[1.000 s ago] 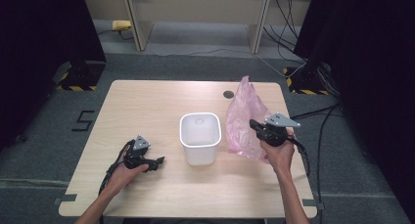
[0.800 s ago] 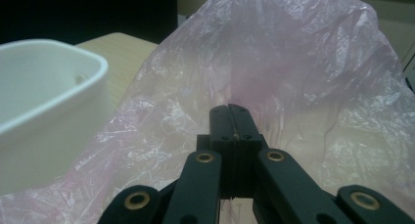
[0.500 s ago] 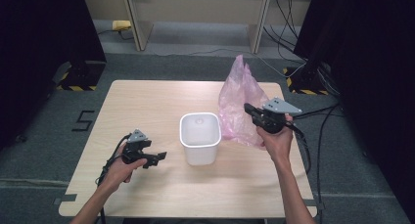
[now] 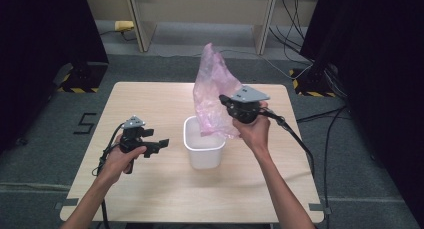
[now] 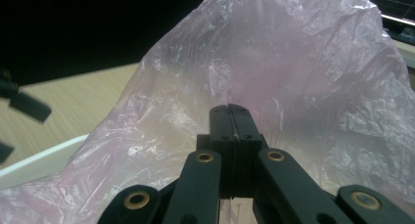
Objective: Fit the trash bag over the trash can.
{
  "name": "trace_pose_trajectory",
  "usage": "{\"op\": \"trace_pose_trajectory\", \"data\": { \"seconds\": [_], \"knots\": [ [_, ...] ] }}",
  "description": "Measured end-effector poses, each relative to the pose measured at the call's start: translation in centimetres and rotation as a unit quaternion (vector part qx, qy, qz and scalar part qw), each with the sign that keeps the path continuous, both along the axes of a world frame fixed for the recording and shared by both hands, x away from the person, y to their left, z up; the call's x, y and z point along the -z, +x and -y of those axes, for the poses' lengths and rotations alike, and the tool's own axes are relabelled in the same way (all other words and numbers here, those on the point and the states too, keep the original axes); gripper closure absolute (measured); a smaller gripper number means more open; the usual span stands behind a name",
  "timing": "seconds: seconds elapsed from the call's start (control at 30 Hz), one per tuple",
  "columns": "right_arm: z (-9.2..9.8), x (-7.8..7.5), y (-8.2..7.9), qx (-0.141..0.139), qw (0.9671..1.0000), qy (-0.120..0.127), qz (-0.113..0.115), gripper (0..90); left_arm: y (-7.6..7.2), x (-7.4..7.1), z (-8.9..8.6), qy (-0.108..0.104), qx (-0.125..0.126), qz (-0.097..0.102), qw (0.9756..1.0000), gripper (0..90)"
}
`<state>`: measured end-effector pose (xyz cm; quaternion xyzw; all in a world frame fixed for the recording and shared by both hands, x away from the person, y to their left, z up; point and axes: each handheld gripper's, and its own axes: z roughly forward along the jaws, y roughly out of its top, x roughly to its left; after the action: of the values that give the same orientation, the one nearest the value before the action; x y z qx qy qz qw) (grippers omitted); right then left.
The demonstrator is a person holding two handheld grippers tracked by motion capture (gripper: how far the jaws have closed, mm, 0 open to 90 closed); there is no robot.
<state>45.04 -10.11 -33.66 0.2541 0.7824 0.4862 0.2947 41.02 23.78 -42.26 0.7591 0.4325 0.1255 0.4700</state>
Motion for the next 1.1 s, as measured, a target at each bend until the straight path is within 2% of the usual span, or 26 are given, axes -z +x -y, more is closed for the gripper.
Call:
{"op": "trace_pose_trajectory", "data": {
  "seconds": [0.1,0.23,0.33,0.43,0.53,0.63,0.73,0.83,0.93,1.03,1.1],
  "knots": [
    [-1.9,1.1,0.3,-0.012,0.9997,-0.021,-0.003,90.0,0.5,-1.1,0.5,-0.025,0.003,0.002,0.9997,23.3],
    [-3.4,2.0,-0.2,-0.03,0.9988,-0.038,-0.009,90.0,0.8,-1.9,1.3,-0.036,0.015,0.005,0.9992,26.4],
    [-3.7,2.1,-0.5,-0.038,0.9983,-0.042,-0.013,90.0,1.1,-2.3,2.3,-0.045,0.023,0.002,0.9987,27.2],
    [-3.7,2.1,-1.1,-0.044,0.9982,-0.039,-0.014,90.0,1.3,-2.7,3.3,-0.065,0.038,-0.005,0.9972,28.2],
    [-3.8,2.2,-1.4,-0.053,0.9975,-0.042,-0.019,90.0,1.4,-3.2,4.3,-0.078,0.055,-0.003,0.9954,33.5],
    [-3.9,2.4,-2.0,-0.063,0.997,-0.039,-0.025,90.0,1.6,-3.5,4.7,-0.081,0.047,0.004,0.9956,38.7],
    [-4.2,2.7,-2.5,-0.073,0.996,-0.043,-0.029,90.0,1.9,-3.8,4.7,-0.104,0.055,-0.007,0.993,39.9],
    [-4.3,3.0,-2.8,-0.079,0.9952,-0.044,-0.038,90.0,1.9,-4.0,4.7,-0.115,0.059,-0.013,0.9915,39.5],
    [-4.6,3.3,-2.8,-0.092,0.9937,-0.041,-0.048,90.0,2.0,-4.4,5.0,-0.113,0.066,-0.014,0.9913,38.1],
    [-4.9,3.6,-3.0,-0.111,0.9907,-0.041,-0.067,90.0,2.3,-4.7,5.4,-0.134,0.07,-0.02,0.9884,37.2],
    [-5.0,3.8,-3.1,-0.119,0.989,-0.049,-0.072,90.0,2.4,-4.9,5.7,-0.138,0.073,-0.019,0.9876,37.5]
  ]
}}
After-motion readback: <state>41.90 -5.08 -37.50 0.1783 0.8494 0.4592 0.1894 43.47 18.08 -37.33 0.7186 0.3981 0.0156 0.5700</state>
